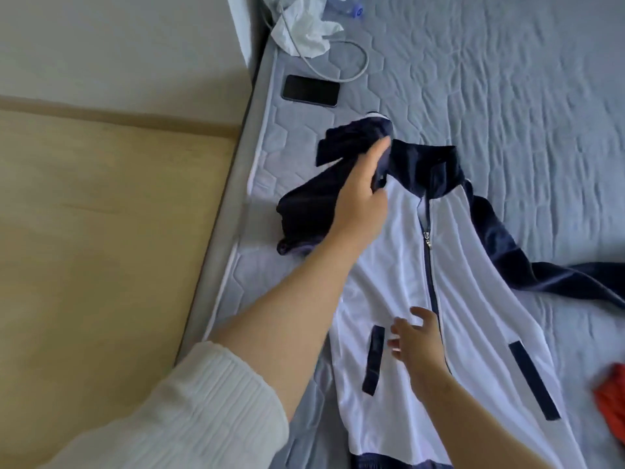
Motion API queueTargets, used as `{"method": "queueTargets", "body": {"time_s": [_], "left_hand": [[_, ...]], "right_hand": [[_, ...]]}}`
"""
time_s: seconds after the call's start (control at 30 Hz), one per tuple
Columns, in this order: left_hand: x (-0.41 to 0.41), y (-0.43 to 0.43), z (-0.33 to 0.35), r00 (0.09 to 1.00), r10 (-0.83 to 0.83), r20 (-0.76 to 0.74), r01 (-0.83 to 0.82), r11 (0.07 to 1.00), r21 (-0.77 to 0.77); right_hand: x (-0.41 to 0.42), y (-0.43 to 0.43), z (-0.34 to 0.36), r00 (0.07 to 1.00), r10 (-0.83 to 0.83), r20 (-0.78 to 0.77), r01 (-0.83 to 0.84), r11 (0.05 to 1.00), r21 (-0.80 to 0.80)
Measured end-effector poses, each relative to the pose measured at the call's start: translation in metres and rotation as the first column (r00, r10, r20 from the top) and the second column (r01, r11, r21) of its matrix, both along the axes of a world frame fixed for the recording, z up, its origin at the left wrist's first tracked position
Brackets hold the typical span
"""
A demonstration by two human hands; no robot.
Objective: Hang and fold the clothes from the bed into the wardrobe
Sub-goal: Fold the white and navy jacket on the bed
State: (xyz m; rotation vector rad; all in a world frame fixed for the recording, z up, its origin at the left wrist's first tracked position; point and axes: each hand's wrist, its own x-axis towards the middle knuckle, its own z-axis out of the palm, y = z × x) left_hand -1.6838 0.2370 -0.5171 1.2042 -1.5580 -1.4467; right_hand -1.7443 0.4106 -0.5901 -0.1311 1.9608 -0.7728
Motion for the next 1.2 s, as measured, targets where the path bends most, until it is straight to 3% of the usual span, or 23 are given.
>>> {"method": "queueTargets", "body": {"time_s": [0.03, 0.1, 0.13, 0.17, 0.2, 0.27, 0.33, 0.43, 0.53, 0.63, 0.73, 0.9, 1.03, 1.13, 1.2], "left_hand": [[-0.030, 0.011, -0.003, 0.978, -0.195, 0.077, 0.198, 0.980, -0.027], [-0.077, 0.034, -0.020, 0.777, -0.518, 0.357, 0.536, 0.842, 0.055], [-0.092, 0.045, -0.032, 0.666, -0.597, 0.447, 0.603, 0.784, 0.148], [-0.100, 0.056, -0.044, 0.632, -0.624, 0.459, 0.595, 0.770, 0.229], [-0.100, 0.066, -0.056, 0.677, -0.599, 0.427, 0.534, 0.800, 0.275], [-0.086, 0.082, -0.080, 0.838, -0.390, 0.382, 0.295, 0.912, 0.286], [-0.061, 0.092, -0.104, 0.880, -0.118, 0.461, -0.022, 0.958, 0.287], [-0.023, 0.100, -0.134, 0.737, 0.140, 0.661, -0.422, 0.859, 0.289], [-0.003, 0.103, -0.152, 0.598, 0.262, 0.758, -0.662, 0.693, 0.283], [0.001, 0.108, -0.170, 0.583, 0.207, 0.786, -0.716, 0.588, 0.377], [0.003, 0.114, -0.184, 0.691, 0.207, 0.693, -0.680, 0.509, 0.527], [0.032, 0.144, -0.184, 0.863, 0.039, 0.504, -0.444, 0.534, 0.720], [0.062, 0.186, -0.189, 0.870, -0.201, 0.451, -0.287, 0.537, 0.793], [0.078, 0.200, -0.198, 0.836, -0.116, 0.536, -0.362, 0.616, 0.699], [0.081, 0.208, -0.200, 0.804, -0.009, 0.594, -0.449, 0.645, 0.618]], "right_hand": [[-0.011, 0.007, 0.000, 1.000, -0.021, -0.006, 0.021, 1.000, -0.002], [-0.031, 0.025, -0.003, 0.998, -0.054, -0.016, 0.054, 0.999, 0.010], [-0.041, 0.035, -0.005, 0.998, -0.058, -0.022, 0.059, 0.998, 0.025], [-0.049, 0.046, -0.008, 0.998, -0.059, -0.024, 0.060, 0.997, 0.044], [-0.056, 0.057, -0.011, 0.998, -0.063, -0.020, 0.064, 0.996, 0.063], [-0.066, 0.077, -0.019, 0.997, -0.074, 0.008, 0.073, 0.993, 0.094], [-0.071, 0.091, -0.030, 0.997, -0.066, 0.033, 0.062, 0.991, 0.121], [-0.072, 0.100, -0.049, 0.997, -0.042, 0.070, 0.031, 0.988, 0.149], [-0.068, 0.099, -0.067, 0.995, 0.002, 0.098, -0.017, 0.988, 0.150], [-0.063, 0.093, -0.084, 0.992, 0.018, 0.123, -0.035, 0.990, 0.138], [-0.058, 0.087, -0.098, 0.992, 0.067, 0.105, -0.080, 0.988, 0.134], [-0.045, 0.086, -0.107, 0.974, 0.223, 0.026, -0.225, 0.965, 0.136], [-0.032, 0.089, -0.109, 0.901, 0.431, -0.046, -0.419, 0.894, 0.158], [-0.025, 0.100, -0.110, 0.813, 0.581, -0.039, -0.573, 0.810, 0.123], [-0.018, 0.111, -0.111, 0.705, 0.708, -0.045, -0.694, 0.701, 0.163]]}}
